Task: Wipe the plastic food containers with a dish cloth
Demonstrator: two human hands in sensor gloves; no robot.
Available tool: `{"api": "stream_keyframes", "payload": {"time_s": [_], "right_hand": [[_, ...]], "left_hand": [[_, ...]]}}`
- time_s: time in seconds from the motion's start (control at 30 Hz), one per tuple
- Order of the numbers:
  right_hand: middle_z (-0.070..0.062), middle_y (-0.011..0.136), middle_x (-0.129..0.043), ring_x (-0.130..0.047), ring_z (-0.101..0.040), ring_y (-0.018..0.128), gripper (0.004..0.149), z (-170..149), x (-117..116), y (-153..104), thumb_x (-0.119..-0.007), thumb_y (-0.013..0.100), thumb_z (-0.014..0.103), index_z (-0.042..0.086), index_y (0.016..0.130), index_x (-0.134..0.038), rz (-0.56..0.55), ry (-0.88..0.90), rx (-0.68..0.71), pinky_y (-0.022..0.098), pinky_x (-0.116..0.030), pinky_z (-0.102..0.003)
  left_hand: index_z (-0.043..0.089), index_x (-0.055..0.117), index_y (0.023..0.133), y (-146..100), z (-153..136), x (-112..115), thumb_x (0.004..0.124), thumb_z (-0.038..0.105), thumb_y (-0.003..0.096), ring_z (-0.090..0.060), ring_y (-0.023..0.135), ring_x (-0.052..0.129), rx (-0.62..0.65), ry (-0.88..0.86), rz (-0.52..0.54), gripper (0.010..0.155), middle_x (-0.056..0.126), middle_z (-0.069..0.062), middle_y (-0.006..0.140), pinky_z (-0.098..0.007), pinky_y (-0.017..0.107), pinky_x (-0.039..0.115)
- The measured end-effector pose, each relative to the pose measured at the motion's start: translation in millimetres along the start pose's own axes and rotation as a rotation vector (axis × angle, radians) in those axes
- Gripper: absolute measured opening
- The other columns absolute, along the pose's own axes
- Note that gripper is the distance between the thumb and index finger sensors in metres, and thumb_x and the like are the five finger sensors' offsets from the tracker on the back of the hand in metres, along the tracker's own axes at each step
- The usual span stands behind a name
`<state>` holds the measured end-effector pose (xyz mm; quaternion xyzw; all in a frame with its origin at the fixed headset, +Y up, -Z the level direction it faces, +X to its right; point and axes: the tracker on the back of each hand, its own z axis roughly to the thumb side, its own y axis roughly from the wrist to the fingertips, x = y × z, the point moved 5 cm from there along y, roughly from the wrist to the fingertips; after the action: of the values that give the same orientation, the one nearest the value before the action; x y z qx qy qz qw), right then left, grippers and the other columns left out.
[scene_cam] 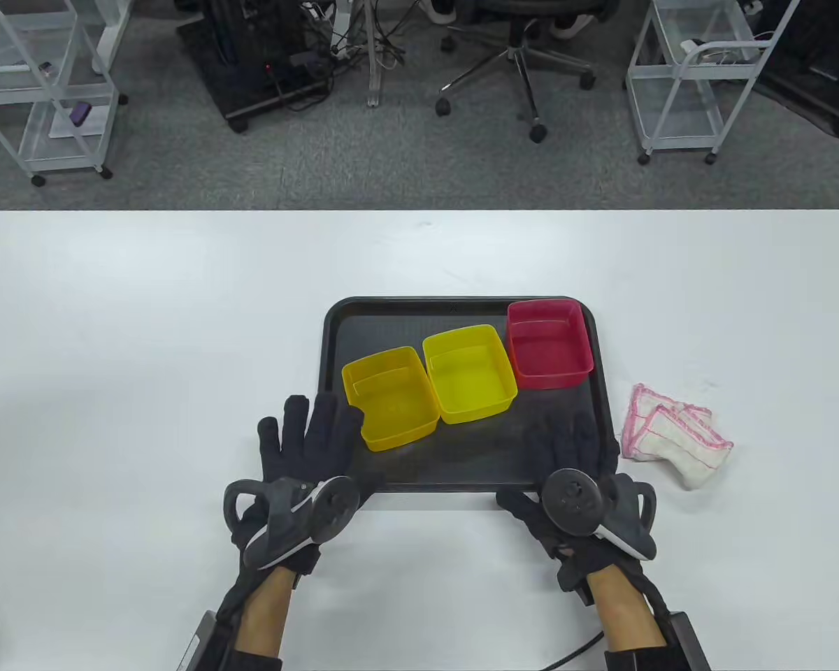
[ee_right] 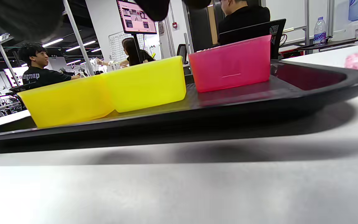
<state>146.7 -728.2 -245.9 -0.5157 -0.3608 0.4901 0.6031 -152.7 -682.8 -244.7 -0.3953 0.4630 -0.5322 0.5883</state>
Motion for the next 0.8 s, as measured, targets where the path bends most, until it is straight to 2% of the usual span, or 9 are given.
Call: {"api": "stream_keyframes", "payload": {"time_s": [0.3,0.8], "right_hand": [[-0.021,0.117,-0.025,-0.012,-0.051,0.1,0.087,0,-3,0,-0.067,0.046,0.068,0.015,0.108,-0.039,0.014,0.015,-0.002,0.063,-0.024,-0.077],[-0.021,0.116,-0.026,-0.018,-0.053,0.101,0.085,1,-5,0,-0.068,0.046,0.067,0.015,0.108,-0.04,0.033,0.023,-0.002,0.064,-0.029,-0.076]], "left_hand": [[0.032,0.037,0.12,-2,8,-5,0.055,0.073,0.0476,-0.049,0.119,0.036,0.033,0.008,0.035,0.085,0.035,-0.005,0.129,-0.07,0.083,0.035],[0.032,0.038,0.12,-4,12,-4,0.056,0.072,0.0479,-0.048,0.119,0.041,0.048,0.022,0.027,0.085,0.036,-0.004,0.129,-0.07,0.084,0.038]]}}
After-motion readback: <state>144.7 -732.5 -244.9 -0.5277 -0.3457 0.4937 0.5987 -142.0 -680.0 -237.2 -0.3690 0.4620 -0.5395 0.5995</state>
